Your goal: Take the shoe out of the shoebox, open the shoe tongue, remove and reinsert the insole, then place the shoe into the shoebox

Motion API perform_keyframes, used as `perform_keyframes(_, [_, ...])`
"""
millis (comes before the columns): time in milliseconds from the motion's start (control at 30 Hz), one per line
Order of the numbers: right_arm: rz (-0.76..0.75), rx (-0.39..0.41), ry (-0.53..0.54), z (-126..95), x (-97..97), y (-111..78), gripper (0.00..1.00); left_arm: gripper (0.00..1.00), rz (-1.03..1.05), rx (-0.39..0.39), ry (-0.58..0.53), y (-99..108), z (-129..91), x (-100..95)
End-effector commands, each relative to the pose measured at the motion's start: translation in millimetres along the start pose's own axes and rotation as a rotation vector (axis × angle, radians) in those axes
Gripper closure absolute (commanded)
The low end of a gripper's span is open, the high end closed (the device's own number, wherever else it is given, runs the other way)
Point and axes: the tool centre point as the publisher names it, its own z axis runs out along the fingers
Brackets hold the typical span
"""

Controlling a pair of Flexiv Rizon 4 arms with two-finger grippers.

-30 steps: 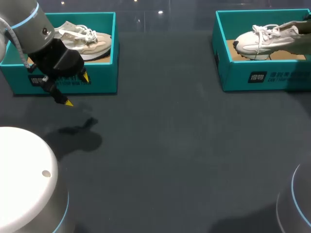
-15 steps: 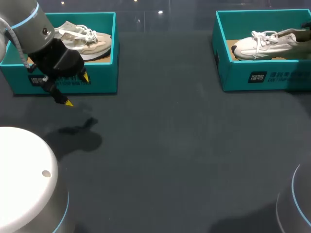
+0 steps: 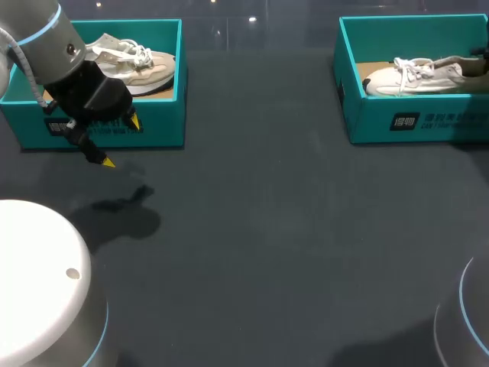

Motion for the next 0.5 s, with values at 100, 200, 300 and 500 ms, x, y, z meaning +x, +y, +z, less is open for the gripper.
perform_keyframes(100, [-0.011, -0.001, -0.010, 4.1, 3.6, -5.7, 1.00, 0.00, 0.000, -0.003, 0.000, -0.1, 0.3, 0.2])
perform_keyframes(200, [-0.015, 0.005, -0.014, 10.3, 8.4, -6.6, 1.00, 0.00, 0.000, -0.003, 0.000, -0.1, 0.3, 0.2])
perform_keyframes(300, [-0.019, 0.017, -0.010, 15.7, 11.9, -8.9, 1.00, 0.00, 0.000, -0.003, 0.000, -0.1, 0.3, 0.2])
perform_keyframes(500, [-0.026, 0.039, -0.004, 25.0, 17.2, -14.5, 1.00, 0.00, 0.000, -0.003, 0.000, -0.1, 0.3, 0.2])
